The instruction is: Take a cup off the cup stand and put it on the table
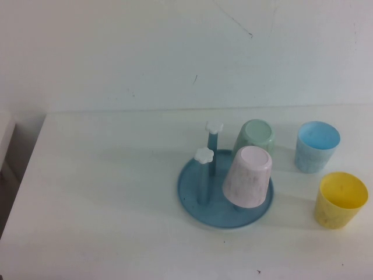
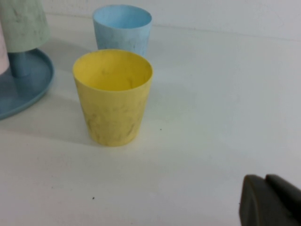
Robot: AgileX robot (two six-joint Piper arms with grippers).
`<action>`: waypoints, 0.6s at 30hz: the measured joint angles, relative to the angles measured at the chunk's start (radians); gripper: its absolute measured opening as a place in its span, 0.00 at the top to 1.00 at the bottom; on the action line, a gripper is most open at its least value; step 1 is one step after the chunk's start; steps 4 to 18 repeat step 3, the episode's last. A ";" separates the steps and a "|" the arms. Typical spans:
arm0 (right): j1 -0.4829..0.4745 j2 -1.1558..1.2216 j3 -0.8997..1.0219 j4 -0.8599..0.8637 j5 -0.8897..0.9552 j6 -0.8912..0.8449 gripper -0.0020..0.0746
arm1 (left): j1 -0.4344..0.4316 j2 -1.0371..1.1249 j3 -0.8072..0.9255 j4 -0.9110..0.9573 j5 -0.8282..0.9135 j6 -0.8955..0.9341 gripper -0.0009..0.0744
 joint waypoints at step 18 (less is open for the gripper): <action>0.000 0.000 0.000 0.000 0.000 0.000 0.98 | 0.000 0.000 0.000 0.000 0.000 0.000 0.99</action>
